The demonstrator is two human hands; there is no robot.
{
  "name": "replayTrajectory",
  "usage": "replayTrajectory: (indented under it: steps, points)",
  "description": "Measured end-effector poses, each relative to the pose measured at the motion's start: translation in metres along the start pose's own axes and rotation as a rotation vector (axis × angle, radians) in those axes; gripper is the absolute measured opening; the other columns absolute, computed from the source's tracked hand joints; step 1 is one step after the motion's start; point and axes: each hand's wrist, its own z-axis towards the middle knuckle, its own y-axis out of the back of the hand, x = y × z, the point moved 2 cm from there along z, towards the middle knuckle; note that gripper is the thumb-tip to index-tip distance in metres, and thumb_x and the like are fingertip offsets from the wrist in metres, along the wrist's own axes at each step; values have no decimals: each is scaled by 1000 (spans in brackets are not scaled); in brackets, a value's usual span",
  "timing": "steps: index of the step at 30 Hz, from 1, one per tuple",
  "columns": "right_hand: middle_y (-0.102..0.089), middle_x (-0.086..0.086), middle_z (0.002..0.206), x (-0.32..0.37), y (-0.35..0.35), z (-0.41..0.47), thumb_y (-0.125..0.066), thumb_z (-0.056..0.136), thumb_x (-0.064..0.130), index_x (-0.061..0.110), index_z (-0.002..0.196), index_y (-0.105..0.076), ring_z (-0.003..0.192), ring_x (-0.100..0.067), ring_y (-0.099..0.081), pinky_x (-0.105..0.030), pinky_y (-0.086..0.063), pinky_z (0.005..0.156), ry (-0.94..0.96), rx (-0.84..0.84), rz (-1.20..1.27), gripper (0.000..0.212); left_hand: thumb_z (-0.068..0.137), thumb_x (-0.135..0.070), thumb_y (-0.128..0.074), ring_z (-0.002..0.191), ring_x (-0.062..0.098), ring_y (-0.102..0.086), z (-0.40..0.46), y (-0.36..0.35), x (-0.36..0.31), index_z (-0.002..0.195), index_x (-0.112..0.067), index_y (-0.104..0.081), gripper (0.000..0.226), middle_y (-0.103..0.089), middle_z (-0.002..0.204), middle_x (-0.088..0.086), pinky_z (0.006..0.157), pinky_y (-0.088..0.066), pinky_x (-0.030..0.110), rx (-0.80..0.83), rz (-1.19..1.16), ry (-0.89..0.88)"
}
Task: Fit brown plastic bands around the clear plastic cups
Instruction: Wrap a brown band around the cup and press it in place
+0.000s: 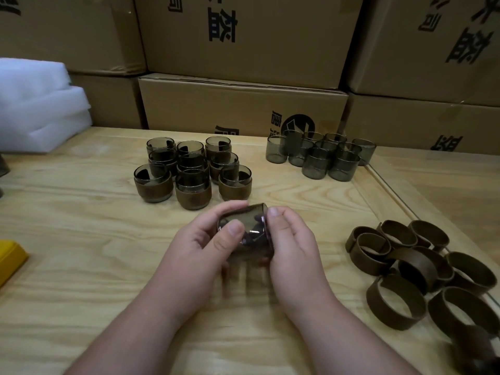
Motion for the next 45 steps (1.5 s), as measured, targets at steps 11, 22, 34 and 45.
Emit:
replayTrajectory:
  steps: [11, 22, 34, 45]
  points:
    - [-72, 3, 87, 18, -2, -12, -58, 84, 52, 20, 94, -66, 82, -17, -68, -32, -56, 72, 203, 42, 50, 34, 86, -61, -55, 129, -2, -58, -2, -15, 5, 146, -34, -55, 66, -67, 133, -23, 109, -45, 27, 162, 166, -4]
    - [-52, 2, 53, 11, 11, -6, -43, 87, 43, 12, 54, -55, 55, -8, -51, -21, -44, 52, 50, -278, 5, 46, 84, -62, -56, 120, -5, -63, -7, -17, 2, 123, -50, -69, 43, -73, 121, -19, 92, -42, 6, 202, 80, -7]
    - [-71, -14, 82, 11, -2, -5, -58, 86, 54, 24, 101, -69, 60, -19, -61, -22, -46, 48, -62, 80, -18, 36, 86, -44, -62, 113, 4, -66, -1, -9, 4, 137, -50, -57, 52, -71, 123, -8, 91, -50, 15, -70, -42, -105]
    - [-70, 5, 119, 8, -10, -10, -77, 78, 18, 34, 122, -72, 90, -15, -66, -31, -59, 81, 23, 261, -30, 47, 90, -59, -49, 112, 26, -72, 8, 2, 13, 119, -27, -75, 51, -75, 121, 6, 95, -55, 49, -289, -382, 172]
